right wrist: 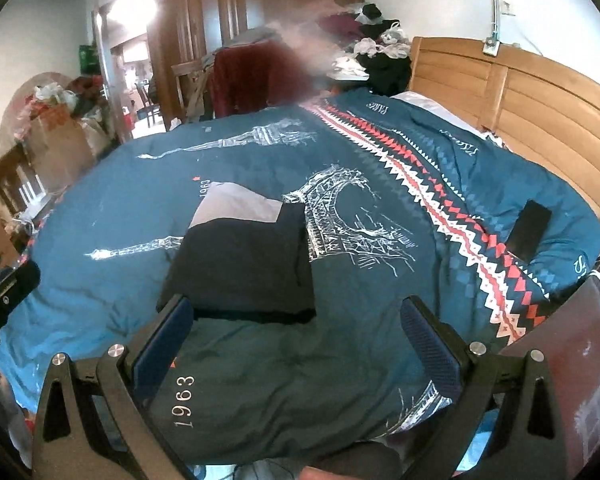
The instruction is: Fold large clothes
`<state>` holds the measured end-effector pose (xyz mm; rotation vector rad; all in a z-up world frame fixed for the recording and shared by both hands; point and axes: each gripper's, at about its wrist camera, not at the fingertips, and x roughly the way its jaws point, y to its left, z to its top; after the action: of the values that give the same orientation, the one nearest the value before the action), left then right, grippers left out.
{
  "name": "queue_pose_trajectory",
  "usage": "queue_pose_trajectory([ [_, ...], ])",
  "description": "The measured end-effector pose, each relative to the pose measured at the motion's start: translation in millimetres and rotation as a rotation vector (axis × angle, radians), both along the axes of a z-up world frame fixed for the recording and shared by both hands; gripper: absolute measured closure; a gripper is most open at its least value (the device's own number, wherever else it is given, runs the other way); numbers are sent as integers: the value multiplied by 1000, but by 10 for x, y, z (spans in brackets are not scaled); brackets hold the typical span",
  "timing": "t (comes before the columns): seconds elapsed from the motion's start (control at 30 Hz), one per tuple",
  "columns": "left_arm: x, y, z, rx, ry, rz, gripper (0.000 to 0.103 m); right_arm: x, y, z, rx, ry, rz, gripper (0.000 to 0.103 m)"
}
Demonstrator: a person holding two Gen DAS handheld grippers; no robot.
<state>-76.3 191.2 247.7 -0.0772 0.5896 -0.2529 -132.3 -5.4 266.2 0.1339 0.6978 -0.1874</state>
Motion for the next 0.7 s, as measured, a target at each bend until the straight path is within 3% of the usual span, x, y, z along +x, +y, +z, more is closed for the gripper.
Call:
queue_pose_trajectory([
  [0.7, -108, -168, 69, 39, -24, -37, 0, -43, -98, -16, 19, 14, -10, 0],
])
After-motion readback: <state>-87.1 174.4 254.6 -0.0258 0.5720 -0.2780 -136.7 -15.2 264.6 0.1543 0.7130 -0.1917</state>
